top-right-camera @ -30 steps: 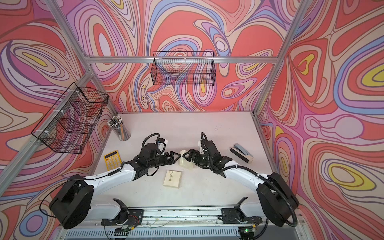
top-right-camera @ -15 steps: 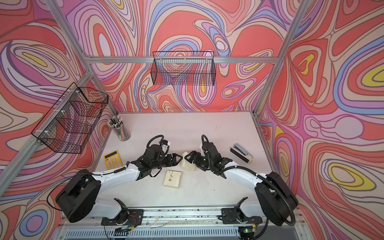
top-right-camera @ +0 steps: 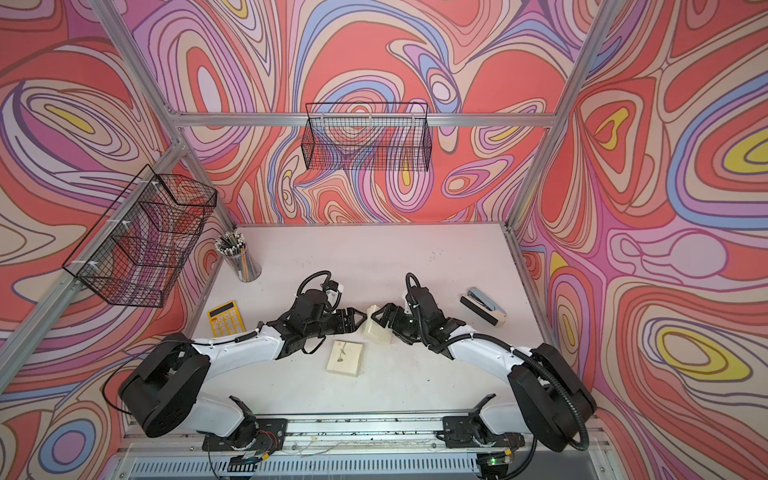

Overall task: Take the rings out of the lift-off lid box
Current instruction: Open the lid on the jewelry box.

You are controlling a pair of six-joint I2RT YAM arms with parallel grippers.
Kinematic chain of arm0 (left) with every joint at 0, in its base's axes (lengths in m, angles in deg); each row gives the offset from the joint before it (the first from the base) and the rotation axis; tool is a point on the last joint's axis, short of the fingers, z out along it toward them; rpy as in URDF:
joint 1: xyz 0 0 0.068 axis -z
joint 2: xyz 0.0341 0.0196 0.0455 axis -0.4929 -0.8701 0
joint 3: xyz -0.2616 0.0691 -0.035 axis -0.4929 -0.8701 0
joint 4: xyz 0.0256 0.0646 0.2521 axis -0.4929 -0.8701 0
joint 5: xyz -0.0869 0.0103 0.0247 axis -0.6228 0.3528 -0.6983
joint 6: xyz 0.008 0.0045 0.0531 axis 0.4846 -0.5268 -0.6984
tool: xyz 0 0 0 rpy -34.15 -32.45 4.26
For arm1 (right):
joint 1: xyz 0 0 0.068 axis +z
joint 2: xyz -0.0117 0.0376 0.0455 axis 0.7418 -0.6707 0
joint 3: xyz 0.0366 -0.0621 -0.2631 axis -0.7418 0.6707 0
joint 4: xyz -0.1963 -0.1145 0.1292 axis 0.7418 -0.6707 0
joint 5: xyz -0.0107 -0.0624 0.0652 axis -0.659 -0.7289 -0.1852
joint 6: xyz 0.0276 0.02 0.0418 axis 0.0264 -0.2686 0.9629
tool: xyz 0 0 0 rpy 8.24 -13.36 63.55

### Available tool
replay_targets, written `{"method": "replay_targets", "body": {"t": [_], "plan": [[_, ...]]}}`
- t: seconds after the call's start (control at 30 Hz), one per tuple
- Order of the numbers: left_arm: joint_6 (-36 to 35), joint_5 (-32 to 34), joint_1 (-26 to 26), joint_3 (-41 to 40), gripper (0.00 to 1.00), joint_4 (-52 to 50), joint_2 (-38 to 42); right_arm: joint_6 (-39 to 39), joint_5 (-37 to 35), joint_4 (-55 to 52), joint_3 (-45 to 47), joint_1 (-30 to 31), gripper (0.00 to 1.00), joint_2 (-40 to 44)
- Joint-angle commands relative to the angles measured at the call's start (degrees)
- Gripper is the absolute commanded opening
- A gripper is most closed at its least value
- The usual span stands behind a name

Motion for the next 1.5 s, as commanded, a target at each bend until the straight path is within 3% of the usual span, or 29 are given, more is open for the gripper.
{"method": "replay_targets", "body": {"t": [0.0, 1.1, 1.47], "plan": [[-1.14, -0.02, 1.55, -0.03, 0.74, -3.63, -2.29, 1.52, 6.45, 12.23, -1.50, 0.52, 0.78, 2.66], [-1.41, -0.18, 1.68, -0.14, 0.72, -4.03, -2.72, 2.63, 5.25, 13.56, 1.31, -0.75, 0.78, 4.92], [-1.04, 1.72, 3.97, 1.00, 0.70, -4.80, -4.54, 2.56, 4.98, 12.97, 1.05, -0.91, 0.78, 5.78]]}}
